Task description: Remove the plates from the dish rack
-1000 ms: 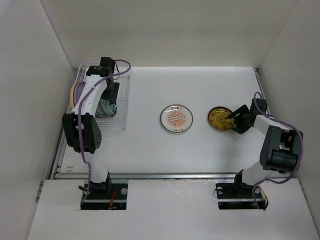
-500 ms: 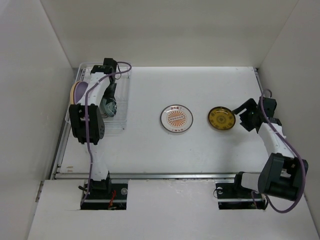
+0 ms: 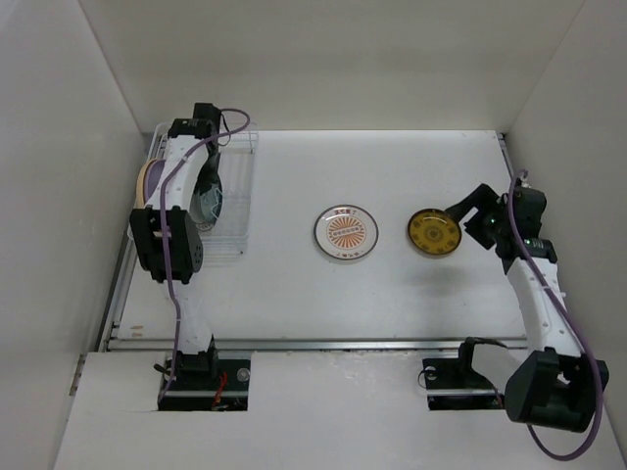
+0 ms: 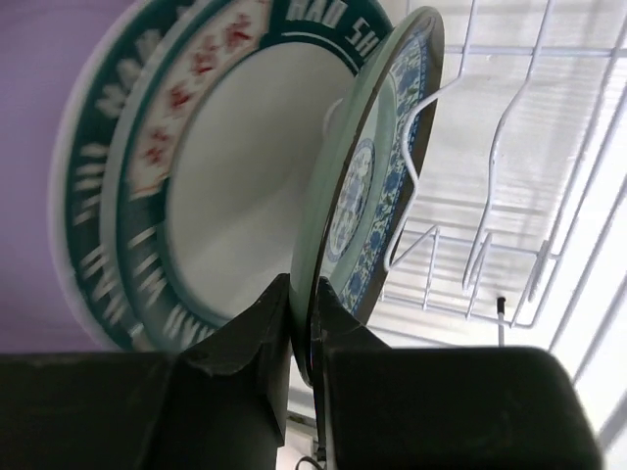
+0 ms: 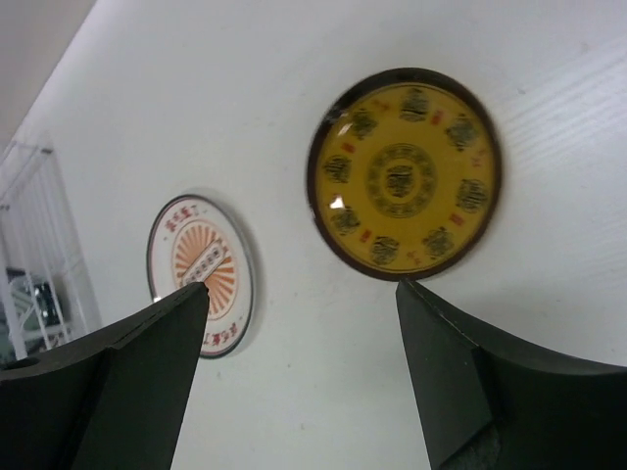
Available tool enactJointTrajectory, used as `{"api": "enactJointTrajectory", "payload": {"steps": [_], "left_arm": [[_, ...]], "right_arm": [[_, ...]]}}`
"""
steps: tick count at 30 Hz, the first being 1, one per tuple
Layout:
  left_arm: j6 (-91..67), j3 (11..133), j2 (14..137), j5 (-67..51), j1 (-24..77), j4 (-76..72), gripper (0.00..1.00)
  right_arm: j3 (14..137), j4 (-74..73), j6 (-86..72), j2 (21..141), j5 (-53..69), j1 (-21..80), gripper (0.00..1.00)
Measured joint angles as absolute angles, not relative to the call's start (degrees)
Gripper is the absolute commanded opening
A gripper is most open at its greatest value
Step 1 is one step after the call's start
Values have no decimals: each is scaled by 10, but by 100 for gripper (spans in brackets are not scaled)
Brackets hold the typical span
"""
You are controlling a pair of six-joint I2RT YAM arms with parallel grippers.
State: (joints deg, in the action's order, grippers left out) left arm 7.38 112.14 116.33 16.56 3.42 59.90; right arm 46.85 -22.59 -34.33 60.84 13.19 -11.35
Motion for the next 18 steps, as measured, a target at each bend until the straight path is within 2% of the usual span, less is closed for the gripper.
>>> {"api": "enactJointTrajectory", "payload": {"steps": [6,10,14,18], "left_arm": [[82,1177,1094,153,30,620,0],[86,1217,1016,82,29,629,0],[96,1229,947,-47,30,645,0],[119,1217,930,-209,42,690,0]], "right_arm": [[506,-206,-303,584,204,-51,85],[531,-180,-279,583,267,16,85],[555,-147,-270,599,312,103,85],[576,-99,-274,641,324,183,85]]}}
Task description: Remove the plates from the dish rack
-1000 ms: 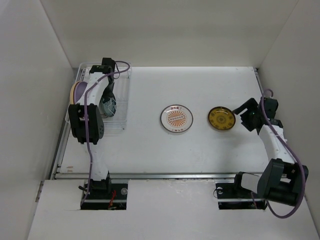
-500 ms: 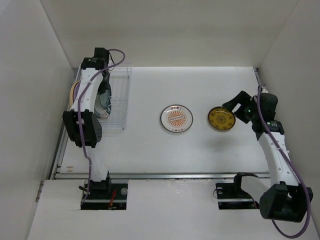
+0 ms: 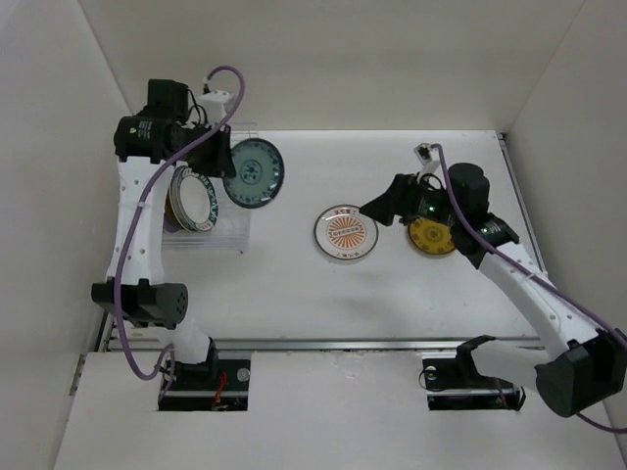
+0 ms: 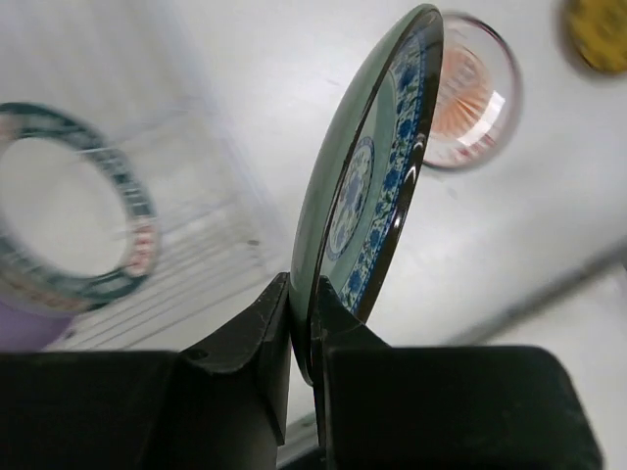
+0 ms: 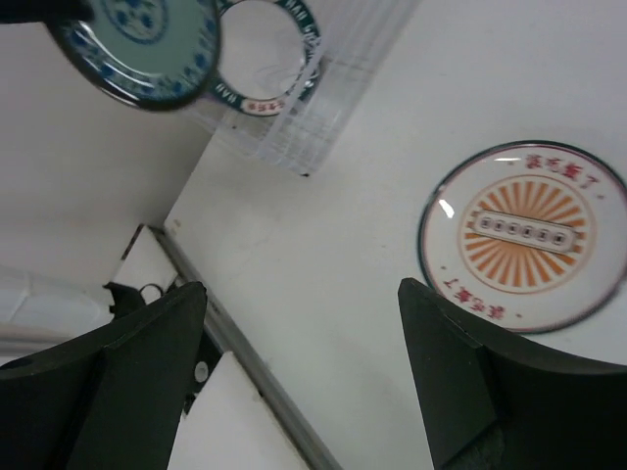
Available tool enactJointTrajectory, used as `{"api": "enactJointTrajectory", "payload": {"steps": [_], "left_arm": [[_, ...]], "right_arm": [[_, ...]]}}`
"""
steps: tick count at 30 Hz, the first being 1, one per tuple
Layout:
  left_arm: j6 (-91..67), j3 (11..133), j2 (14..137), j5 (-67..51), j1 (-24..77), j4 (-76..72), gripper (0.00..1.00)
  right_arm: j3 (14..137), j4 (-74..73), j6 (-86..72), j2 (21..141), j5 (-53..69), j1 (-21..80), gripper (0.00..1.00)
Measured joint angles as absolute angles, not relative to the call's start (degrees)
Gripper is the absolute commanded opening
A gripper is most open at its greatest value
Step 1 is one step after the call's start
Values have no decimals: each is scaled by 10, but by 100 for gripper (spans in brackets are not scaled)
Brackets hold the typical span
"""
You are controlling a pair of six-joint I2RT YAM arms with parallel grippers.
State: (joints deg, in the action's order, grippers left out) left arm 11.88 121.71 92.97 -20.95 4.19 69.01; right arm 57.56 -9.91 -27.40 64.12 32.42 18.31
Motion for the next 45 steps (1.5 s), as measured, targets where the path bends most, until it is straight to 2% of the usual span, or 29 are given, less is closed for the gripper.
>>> {"api": "enactJointTrajectory", "payload": {"steps": [6,14,16,17,19,20,21,24,25,26,27,29,30,36,40,45], "left_arm": [[155,1136,983,-342,107,733,0],[162,1105,1018,-380,159,741,0],[168,1105,1017,-391,166,746,0],[170,1105,1017,-394,169,748,0],[176,1105,1017,-400,173,752,0],[179,1105,1017,-401,175,754,0],[181,1105,1017,-399,176,753,0],[203,1104,1018,-386,163,742,0],[204,1104,1017,-388,161,746,7],[204,1104,1015,-387,162,748,30],[201,1105,1014,-382,164,746,41],[190,1107,1014,-362,170,741,74],[179,1107,1013,-347,172,741,100],[107,1123,1005,-174,179,716,100],[74,1126,982,-37,170,692,100],[58,1111,930,51,132,661,100]], "right_arm": [[591,-24,-301,711,320,292,85],[605,31,-328,836,303,343,85],[605,35,-333,855,288,350,80],[605,35,-335,861,281,350,75],[605,37,-340,865,270,353,54],[605,40,-343,865,268,353,10],[605,46,-345,865,269,353,0],[606,53,-349,853,286,354,0],[606,52,-348,850,284,357,0],[606,50,-349,847,280,358,0],[606,49,-353,844,278,358,0],[607,44,-363,835,252,360,0],[607,42,-370,830,240,355,0],[615,-31,-403,799,166,269,0],[604,-102,-411,762,112,156,0],[559,-163,-417,715,53,26,0]]}}
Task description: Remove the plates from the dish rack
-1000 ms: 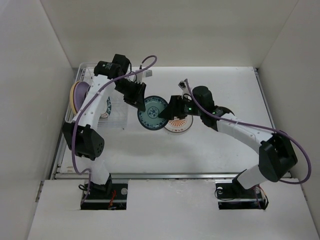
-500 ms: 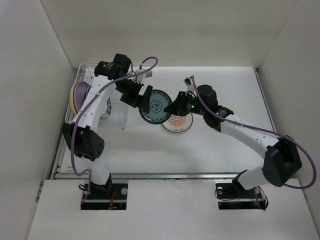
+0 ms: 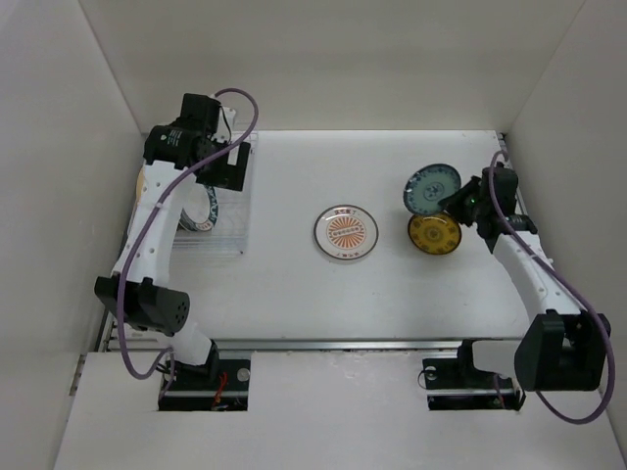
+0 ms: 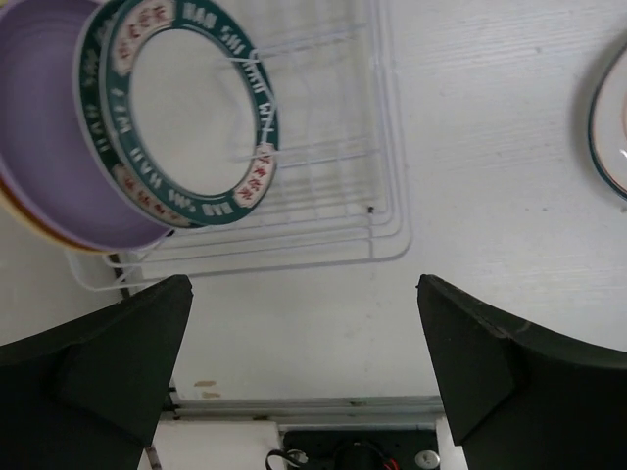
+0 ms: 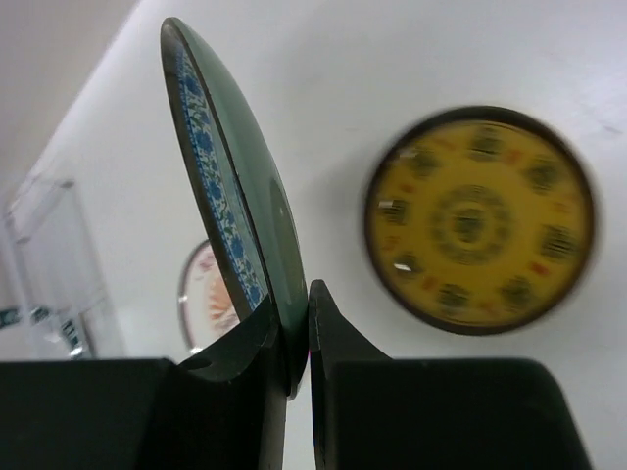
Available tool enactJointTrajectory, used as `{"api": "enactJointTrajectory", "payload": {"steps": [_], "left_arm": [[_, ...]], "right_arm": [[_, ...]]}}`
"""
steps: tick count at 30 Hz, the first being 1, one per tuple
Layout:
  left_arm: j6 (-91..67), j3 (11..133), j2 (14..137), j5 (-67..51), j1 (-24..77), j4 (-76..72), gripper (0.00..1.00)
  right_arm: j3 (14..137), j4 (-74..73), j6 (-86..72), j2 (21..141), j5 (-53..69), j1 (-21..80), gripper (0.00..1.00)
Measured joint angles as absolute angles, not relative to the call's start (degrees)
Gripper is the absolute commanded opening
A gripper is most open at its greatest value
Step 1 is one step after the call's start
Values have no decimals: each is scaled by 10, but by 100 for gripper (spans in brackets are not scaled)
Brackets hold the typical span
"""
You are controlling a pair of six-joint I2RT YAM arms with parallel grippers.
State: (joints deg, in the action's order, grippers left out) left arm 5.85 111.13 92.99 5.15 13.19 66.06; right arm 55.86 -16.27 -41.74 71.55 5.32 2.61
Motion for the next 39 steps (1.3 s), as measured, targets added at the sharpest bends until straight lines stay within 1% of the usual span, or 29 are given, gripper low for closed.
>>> {"api": "enactJointTrajectory", "payload": {"steps": [2,7,9,10,12,14,16,17,19,22,26,30,31,32,35,36,37,39], "left_arm": [[58,1095,908,75,122,653,100],[57,1066,884,100,120,648,100],[57,1060,884,106,120,643,100],[57,1058,884,108,120,642,100],[57,1057,885,113,119,641,100],[58,1058,884,117,119,639,100],[59,1057,884,118,119,638,100],[60,1058,885,118,119,637,100],[60,1057,884,119,119,636,100],[62,1058,884,119,119,635,100],[67,1057,885,120,119,634,100],[82,1058,887,139,119,631,100],[87,1057,889,146,119,628,98],[92,1057,893,155,118,625,92],[103,1057,911,160,106,620,73],[105,1057,917,156,96,618,64],[106,1057,924,153,85,616,60],[108,1055,937,149,59,610,54]], "right_arm": [[527,-181,-419,711,38,-21,0],[459,-207,-419,728,32,-66,1],[449,-213,-419,744,32,-72,5],[447,-213,-419,754,34,-72,10],[445,-204,-421,772,39,-76,16],[445,-188,-420,784,45,-79,31],[446,-188,-411,801,43,-79,50],[446,-190,-408,811,43,-79,67],[445,-196,-399,827,43,-80,75],[445,-208,-389,830,43,-80,78],[445,-223,-377,822,35,-80,78],[445,-241,-369,785,28,-80,78],[445,-244,-368,772,28,-80,78],[445,-248,-367,758,28,-80,78],[453,-265,-360,714,30,-77,78],[460,-269,-357,700,30,-76,78],[468,-272,-354,688,28,-70,78],[489,-280,-347,667,25,-53,78]]}}
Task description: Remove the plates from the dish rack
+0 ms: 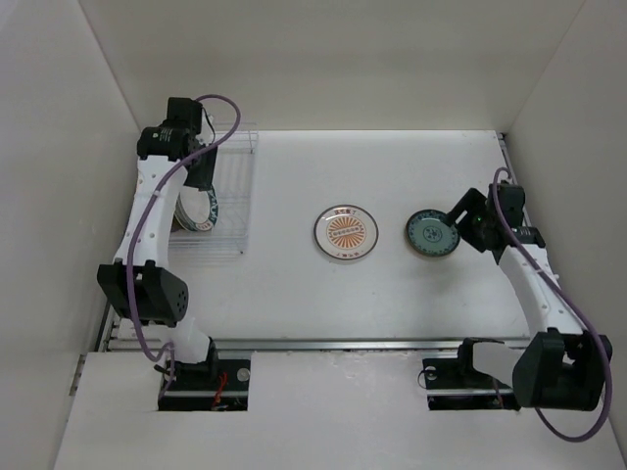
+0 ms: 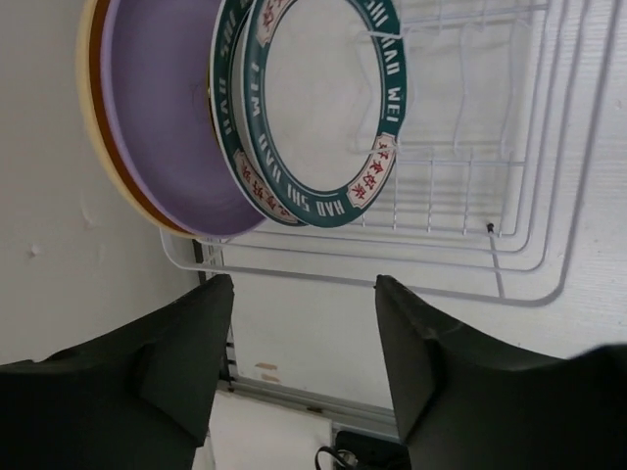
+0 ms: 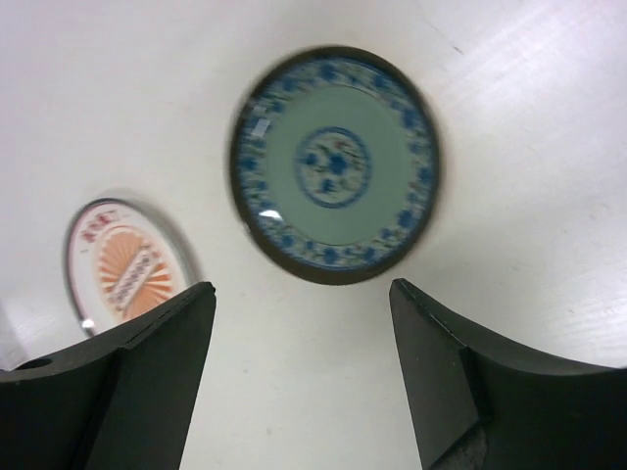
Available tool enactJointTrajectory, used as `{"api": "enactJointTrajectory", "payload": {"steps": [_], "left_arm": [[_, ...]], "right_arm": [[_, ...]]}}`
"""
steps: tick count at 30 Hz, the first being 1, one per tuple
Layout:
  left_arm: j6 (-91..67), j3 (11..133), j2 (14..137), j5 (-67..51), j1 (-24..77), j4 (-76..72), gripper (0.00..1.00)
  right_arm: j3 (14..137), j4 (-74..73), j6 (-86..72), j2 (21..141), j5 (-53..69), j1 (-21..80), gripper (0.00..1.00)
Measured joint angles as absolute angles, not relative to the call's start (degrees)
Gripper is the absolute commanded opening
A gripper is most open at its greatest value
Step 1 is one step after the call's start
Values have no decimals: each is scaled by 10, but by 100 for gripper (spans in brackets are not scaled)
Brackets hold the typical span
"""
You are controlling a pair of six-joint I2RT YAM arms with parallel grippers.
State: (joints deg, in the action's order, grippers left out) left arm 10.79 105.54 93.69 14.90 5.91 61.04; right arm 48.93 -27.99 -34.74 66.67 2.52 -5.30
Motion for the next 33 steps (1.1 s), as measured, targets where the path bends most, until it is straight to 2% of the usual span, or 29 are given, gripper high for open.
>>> {"api": "enactJointTrajectory", "payload": {"steps": [7,12,17,22,24,26,30,33], "left_arm": [[108,1069,995,131,9,607,46],[101,1083,1038,109,-2,606,26],[96,1084,1046,99,-10,604,30],[94,1084,1046,123,-11,596,43],[93,1084,1046,132,-11,590,45],[93,1084,1046,138,-11,583,45],[93,1086,1053,146,-12,577,37],[91,1087,1072,150,-13,577,35]], "right_arm": [[520,-284,-336,634,3,1,78],[514,-290,-328,635,-7,4,78],[512,-290,-320,649,-13,4,78],[512,-289,-317,663,-12,4,78],[512,-289,-316,667,-11,4,78],[512,-289,-316,668,-10,4,78],[512,-289,-314,669,-11,4,78],[512,-289,-314,671,-11,4,78]]}}
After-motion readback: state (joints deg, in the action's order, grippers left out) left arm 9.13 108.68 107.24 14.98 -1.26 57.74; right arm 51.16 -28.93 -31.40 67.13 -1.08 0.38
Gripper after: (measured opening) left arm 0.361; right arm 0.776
